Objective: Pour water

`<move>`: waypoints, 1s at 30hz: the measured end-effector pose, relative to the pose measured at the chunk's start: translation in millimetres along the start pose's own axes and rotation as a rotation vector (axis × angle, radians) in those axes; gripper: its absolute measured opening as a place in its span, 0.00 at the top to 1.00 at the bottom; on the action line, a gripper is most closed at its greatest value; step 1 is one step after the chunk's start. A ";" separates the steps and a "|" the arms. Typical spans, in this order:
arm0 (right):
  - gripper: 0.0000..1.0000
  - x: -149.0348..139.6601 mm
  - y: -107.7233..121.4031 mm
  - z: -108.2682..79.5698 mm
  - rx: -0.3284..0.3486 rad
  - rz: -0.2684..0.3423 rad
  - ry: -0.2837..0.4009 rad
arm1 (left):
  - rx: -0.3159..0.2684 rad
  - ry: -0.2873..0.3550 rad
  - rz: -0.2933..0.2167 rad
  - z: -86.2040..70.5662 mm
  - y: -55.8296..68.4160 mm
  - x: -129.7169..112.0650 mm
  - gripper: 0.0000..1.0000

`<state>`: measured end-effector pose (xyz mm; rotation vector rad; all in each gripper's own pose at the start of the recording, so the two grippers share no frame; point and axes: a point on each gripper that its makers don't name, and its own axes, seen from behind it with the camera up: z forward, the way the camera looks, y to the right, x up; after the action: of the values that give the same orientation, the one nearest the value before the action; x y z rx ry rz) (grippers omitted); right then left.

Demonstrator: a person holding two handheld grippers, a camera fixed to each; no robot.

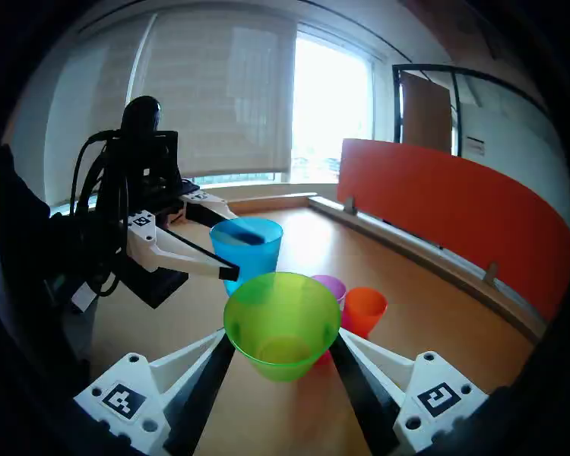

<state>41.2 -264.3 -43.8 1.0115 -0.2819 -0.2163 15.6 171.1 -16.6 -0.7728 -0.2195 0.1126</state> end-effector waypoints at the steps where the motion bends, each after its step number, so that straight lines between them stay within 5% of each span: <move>1: 0.12 0.7 -0.1 -0.3 -0.001 0.000 0.003 | 0.003 0.005 0.002 -0.6 -0.1 1.4 0.17; 30: 0.11 28.9 -0.9 -6.5 -0.030 0.005 0.169 | 0.033 0.085 0.005 -9.4 2.6 25.6 0.17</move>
<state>70.6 -268.3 -43.9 0.9931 -0.1265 -0.1293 42.7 171.2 -21.0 -0.7438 -0.1346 0.0876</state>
